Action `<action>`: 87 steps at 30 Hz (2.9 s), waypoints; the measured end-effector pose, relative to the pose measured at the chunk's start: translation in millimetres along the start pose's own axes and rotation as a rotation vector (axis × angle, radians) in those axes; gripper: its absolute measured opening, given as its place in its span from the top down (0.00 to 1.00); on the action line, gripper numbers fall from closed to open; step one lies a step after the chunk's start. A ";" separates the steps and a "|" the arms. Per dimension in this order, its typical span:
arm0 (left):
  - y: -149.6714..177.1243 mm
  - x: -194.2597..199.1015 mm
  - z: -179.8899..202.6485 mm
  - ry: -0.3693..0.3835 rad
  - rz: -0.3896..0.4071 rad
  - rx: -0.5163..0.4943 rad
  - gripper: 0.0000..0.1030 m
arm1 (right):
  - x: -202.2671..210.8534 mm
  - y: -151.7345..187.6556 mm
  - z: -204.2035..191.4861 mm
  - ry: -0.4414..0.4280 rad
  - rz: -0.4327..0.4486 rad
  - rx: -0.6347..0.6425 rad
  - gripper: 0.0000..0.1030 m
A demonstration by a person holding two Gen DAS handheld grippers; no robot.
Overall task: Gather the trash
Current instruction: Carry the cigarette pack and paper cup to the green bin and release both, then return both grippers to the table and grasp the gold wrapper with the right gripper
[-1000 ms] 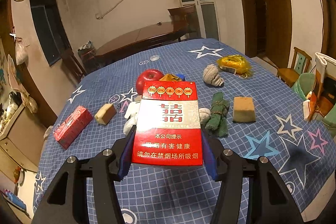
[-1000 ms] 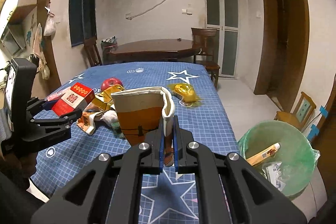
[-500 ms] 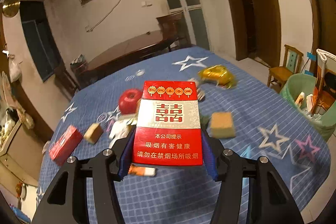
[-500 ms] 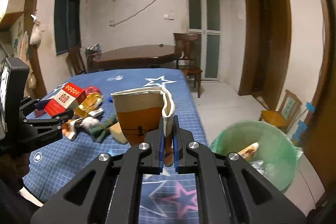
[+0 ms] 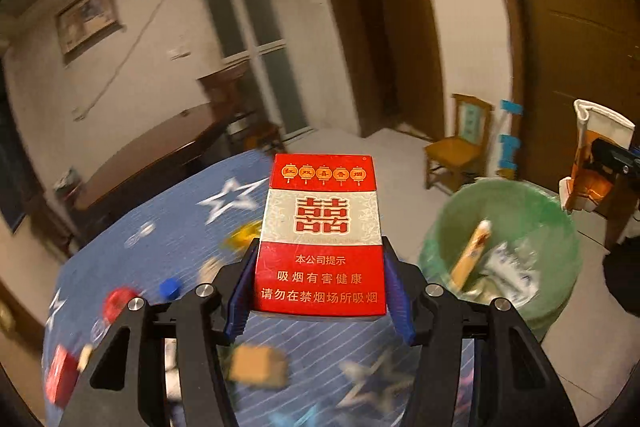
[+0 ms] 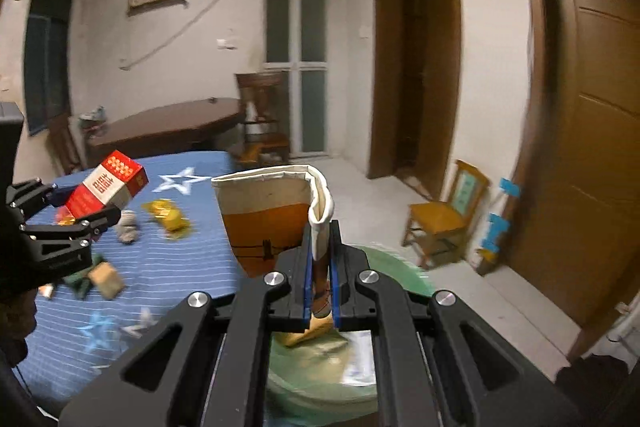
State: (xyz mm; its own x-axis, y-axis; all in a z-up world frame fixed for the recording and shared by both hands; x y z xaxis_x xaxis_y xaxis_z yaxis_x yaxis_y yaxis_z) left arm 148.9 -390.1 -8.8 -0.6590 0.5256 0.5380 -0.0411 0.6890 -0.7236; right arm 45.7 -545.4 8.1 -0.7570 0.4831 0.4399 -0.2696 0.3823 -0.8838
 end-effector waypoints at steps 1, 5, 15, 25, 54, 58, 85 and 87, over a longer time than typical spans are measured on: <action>-7.3 -5.5 6.5 0.013 0.003 -0.009 0.44 | -3.0 -2.4 8.3 0.019 -0.006 0.000 0.95; -35.8 -30.4 38.4 0.054 0.012 -0.063 0.44 | -17.2 -8.7 36.1 0.075 -0.035 -0.003 0.95; -80.2 -96.8 109.8 0.350 -0.024 -0.137 0.44 | -62.4 -2.0 62.8 0.106 -0.191 -0.028 0.95; -70.7 -121.7 144.8 0.465 -0.071 -0.146 0.44 | -80.5 17.0 75.9 0.114 -0.285 -0.087 0.95; 14.7 -55.5 51.8 0.194 -0.054 -0.046 0.26 | -62.6 10.8 -6.6 -0.108 -0.189 -0.073 0.72; 54.0 -33.5 9.4 0.167 -0.068 0.041 0.25 | -61.1 21.5 -51.9 -0.203 -0.216 -0.065 0.66; 378.9 86.1 -246.4 -0.215 -0.302 0.692 0.24 | -117.4 154.9 -423.0 -0.545 -0.696 0.051 0.07; 383.2 87.2 -245.9 -0.210 -0.302 0.702 0.24 | -122.0 160.6 -434.3 -0.554 -0.708 0.076 0.09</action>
State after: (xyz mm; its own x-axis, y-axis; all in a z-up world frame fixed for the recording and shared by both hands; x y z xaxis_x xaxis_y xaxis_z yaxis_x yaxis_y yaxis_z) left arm 260.4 42.5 -132.8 -0.6689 0.2133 0.7121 -0.6584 0.2746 -0.7008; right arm 353.2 -200.8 -118.4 -0.5719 -0.3020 0.7627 -0.8053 0.3835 -0.4520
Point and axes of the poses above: each gripper's, at about its wrist camera, not at the fingertips, and x roughly against the way its jaws point, z to its right, y to its underside, the point moved 9 cm from there along -x, roughly the way its jaws point, and after that the axes turned 14 degrees about -x, right-handed, at the moved point
